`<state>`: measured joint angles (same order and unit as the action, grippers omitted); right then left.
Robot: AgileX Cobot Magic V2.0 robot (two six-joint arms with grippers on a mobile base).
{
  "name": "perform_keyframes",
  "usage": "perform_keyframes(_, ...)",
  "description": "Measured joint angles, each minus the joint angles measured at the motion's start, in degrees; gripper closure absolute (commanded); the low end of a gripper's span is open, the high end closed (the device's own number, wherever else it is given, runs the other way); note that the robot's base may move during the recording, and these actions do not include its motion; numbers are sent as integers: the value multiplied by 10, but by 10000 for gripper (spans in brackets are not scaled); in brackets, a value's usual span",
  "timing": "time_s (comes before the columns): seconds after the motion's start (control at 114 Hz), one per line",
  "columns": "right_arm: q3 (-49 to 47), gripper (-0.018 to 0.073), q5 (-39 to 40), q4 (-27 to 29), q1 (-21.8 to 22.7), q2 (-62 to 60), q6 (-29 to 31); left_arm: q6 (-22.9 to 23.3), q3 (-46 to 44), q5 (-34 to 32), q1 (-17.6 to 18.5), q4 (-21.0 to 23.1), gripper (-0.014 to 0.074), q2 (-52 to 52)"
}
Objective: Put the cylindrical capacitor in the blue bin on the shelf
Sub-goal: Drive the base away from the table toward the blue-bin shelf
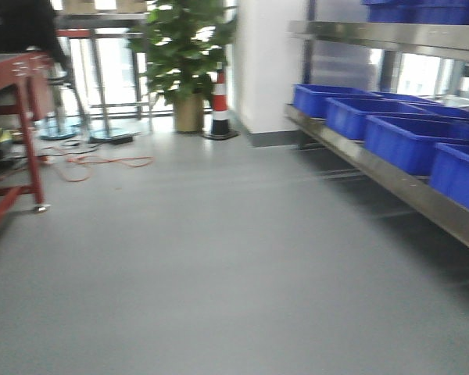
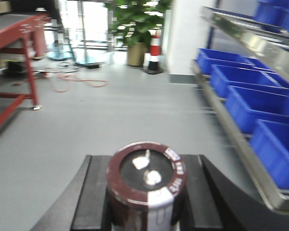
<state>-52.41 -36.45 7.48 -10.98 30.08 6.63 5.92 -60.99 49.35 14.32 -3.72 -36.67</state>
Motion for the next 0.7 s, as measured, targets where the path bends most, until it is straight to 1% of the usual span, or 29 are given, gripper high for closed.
perform_keyframes(0.699, 0, 722, 0, 0, 0, 0, 0, 0, 0, 0, 0, 0, 707, 0)
